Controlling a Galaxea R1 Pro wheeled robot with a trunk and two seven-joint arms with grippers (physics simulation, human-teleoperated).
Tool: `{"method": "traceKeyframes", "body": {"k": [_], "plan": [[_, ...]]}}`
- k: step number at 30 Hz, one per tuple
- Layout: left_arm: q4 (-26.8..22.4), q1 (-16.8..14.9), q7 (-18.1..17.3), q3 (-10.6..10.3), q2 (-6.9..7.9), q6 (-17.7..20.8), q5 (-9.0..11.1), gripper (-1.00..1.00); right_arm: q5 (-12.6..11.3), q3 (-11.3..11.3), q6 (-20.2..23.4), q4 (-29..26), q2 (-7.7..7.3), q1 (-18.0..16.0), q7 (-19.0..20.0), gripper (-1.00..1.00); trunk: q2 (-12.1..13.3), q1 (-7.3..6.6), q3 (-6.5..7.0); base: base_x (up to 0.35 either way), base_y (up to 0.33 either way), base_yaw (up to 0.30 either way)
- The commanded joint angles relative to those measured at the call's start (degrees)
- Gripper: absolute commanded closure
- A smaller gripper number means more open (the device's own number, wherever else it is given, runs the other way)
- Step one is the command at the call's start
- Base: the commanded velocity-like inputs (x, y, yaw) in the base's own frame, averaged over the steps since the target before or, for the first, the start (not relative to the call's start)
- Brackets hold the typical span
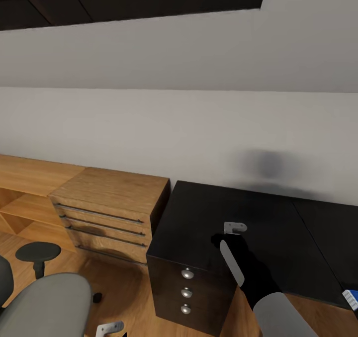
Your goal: In the bedroom, organize the workspace by keeping the computer under the desk, ensuring the monitor is on the desk, placing the keyboard on the desk next to the monitor, placing the mouse on the desk next to the keyboard, moving the folder from the swivel chair onto the desk next to the mouse, stacking the notebook on top of the folder with the pen on top of the notebook, and positioning the swivel chair next to the desk.
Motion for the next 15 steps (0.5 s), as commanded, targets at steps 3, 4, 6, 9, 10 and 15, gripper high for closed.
{"method": "traceKeyframes", "body": {"k": [3, 4, 6, 9, 10, 15], "plan": [[-0.1, 0.0, -0.4, 0.5, -0.02, -0.1, -0.2, -1.0, -0.6, 0.2, 0.1, -0.1, -0.02, 0.0, -0.6, -1.0, -1.3, 0.67, -0.61, 0.0, 0.0, 0.0], [-0.1, 0.0, -0.4, 0.5, -0.02, -0.1, -0.2, -1.0, -0.6, 0.2, 0.1, -0.1, -0.02, 0.0, -0.6, -1.0, -1.7, 0.89, -0.79, 0.0, 0.0, 0.0], [-0.1, 0.0, -0.4, 0.5, -0.02, -0.1, -0.2, -1.0, -0.6, 0.2, 0.1, -0.1, -0.02, 0.0, -0.6, -1.0, -2.5, 1.33, -1.14, 0.0, 0.0, 0.0], [-0.1, 0.0, -0.4, 0.5, -0.02, -0.1, -0.2, -1.0, -0.6, 0.2, 0.1, 0.0, -0.02, 0.0, -0.6, -1.0, -3.7, 1.98, -1.68, 0.0, 0.0, 0.0], [-0.1, 0.0, -0.4, 0.5, -0.02, -0.1, -0.2, -1.0, -0.6, 0.2, 0.1, 0.0, -0.02, 0.0, -0.5, -1.0, -4.1, 2.2, -1.86, 0.0, 0.0, 0.0], [-0.1, 0.0, -0.4, 0.5, 0.04, -0.1, -0.2, -1.0, -0.6, 0.2, 0.2, 0.0, -0.04, 0.0, -0.6, -1.0, -6.1, 3.3, -2.76, 0.0, 0.0, 0.0]]}}
